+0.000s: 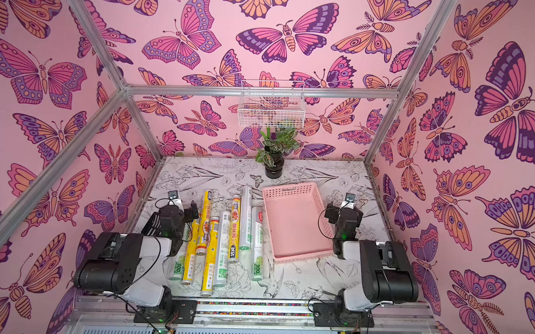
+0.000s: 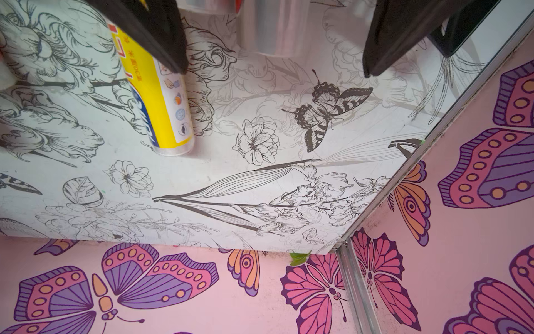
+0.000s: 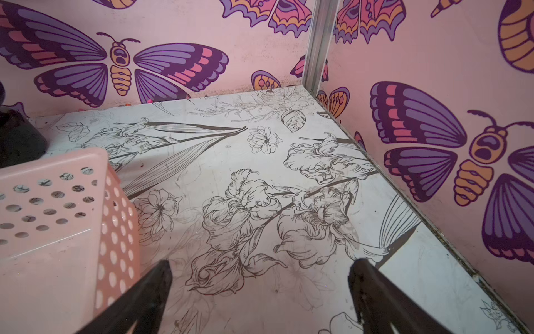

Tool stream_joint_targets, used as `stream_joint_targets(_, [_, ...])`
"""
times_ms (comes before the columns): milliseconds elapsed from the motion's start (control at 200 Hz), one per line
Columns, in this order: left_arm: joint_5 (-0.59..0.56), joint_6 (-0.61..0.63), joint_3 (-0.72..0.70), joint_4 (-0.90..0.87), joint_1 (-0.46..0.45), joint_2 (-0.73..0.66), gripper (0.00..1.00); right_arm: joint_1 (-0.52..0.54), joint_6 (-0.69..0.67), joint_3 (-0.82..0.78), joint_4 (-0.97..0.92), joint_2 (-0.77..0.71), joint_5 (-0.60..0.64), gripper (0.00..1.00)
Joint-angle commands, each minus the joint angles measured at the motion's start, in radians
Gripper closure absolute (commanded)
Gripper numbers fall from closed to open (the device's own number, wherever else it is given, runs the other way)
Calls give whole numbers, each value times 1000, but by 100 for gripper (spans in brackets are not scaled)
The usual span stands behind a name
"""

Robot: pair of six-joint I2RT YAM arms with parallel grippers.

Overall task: Put the plastic wrap into the basket
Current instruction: Pick up the plastic wrap from the center of the board.

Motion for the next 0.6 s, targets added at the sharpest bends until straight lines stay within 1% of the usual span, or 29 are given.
stream_joint_targets(0, [8, 7, -9, 15, 1, 9, 0, -5, 4, 12, -48, -1, -26, 1])
stream_joint_targets(516, [4, 4, -10, 16, 2, 8, 0, -6, 3, 8, -41, -3, -25, 1])
stream_joint_targets(596, [-5, -2, -21, 30, 2, 2, 0, -2, -20, -12, -20, -23, -57, 1])
